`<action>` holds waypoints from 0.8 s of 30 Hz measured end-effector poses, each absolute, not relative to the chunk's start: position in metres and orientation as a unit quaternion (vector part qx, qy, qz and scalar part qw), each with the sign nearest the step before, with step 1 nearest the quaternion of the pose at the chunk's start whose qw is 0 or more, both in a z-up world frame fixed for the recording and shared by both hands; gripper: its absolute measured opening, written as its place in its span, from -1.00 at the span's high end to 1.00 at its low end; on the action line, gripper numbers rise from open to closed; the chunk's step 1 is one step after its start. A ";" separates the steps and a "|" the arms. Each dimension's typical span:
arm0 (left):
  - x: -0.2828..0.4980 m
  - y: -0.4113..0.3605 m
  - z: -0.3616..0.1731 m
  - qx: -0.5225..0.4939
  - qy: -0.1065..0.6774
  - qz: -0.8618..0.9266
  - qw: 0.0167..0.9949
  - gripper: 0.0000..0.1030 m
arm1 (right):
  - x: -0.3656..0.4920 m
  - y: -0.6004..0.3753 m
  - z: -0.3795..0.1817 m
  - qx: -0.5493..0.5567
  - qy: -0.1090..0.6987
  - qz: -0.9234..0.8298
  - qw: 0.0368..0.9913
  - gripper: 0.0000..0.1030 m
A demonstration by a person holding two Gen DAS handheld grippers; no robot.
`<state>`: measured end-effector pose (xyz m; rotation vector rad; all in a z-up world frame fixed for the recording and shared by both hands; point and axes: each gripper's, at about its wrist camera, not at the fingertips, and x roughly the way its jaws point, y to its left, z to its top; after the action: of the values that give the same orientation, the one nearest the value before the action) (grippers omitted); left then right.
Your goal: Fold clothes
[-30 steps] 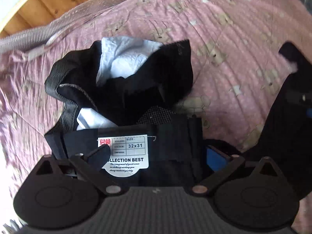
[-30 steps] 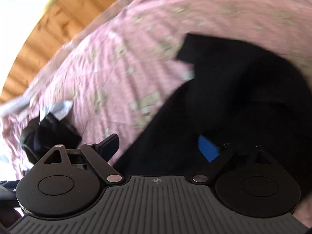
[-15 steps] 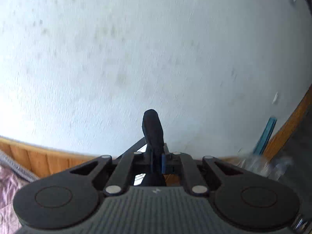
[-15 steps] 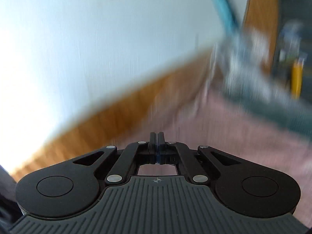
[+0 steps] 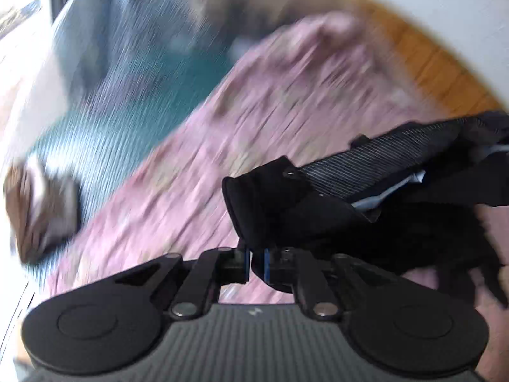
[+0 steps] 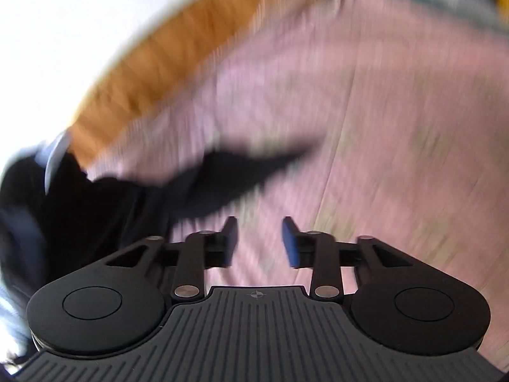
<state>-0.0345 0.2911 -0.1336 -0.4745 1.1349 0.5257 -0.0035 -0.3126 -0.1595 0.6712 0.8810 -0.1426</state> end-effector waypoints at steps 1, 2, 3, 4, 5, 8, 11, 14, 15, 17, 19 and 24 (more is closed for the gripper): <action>-0.046 0.293 -0.164 -0.219 0.546 0.253 0.768 0.85 | 0.003 -0.302 -0.175 0.328 0.434 -0.060 0.837 0.08; -0.057 0.293 -0.186 -0.219 0.556 0.259 0.759 0.85 | 0.012 -0.296 -0.181 0.331 0.441 -0.059 0.832 -0.07; -0.062 0.290 -0.191 -0.222 0.550 0.260 0.762 0.85 | 0.022 -0.291 -0.186 0.335 0.446 -0.057 0.828 -0.18; -0.065 0.285 -0.191 -0.223 0.540 0.260 0.769 0.84 | 0.033 -0.293 -0.185 0.343 0.439 -0.057 0.828 -0.22; -0.068 0.280 -0.189 -0.219 0.533 0.260 0.775 0.84 | 0.044 -0.297 -0.183 0.352 0.433 -0.058 0.828 -0.40; -0.061 0.270 -0.185 -0.183 0.536 0.261 0.782 0.84 | 0.082 -0.334 -0.174 0.408 0.403 -0.063 0.817 -0.83; -0.053 0.264 -0.183 -0.179 0.537 0.275 0.777 0.84 | 0.127 -0.351 -0.183 0.452 0.394 -0.069 0.797 -0.83; -0.052 0.255 -0.170 -0.186 0.525 0.294 0.777 0.84 | 0.180 -0.359 -0.205 0.476 0.418 -0.055 0.771 -0.82; -0.052 0.250 -0.161 -0.187 0.515 0.298 0.782 0.84 | 0.196 -0.356 -0.215 0.474 0.435 -0.050 0.764 -0.68; -0.046 0.245 -0.134 -0.184 0.483 0.296 0.803 0.84 | 0.228 -0.350 -0.232 0.465 0.465 -0.043 0.752 0.24; -0.036 0.243 -0.099 -0.178 0.451 0.289 0.826 0.84 | 0.240 -0.346 -0.219 0.436 0.451 -0.050 0.777 1.00; -0.023 0.263 0.016 -0.214 0.328 0.239 0.888 0.85 | 0.220 -0.355 -0.106 0.347 0.314 -0.017 0.884 1.00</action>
<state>-0.0227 0.2627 0.0155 -0.4439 0.6825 0.4973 0.2197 -0.3547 -0.1064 0.7215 0.6543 -0.0361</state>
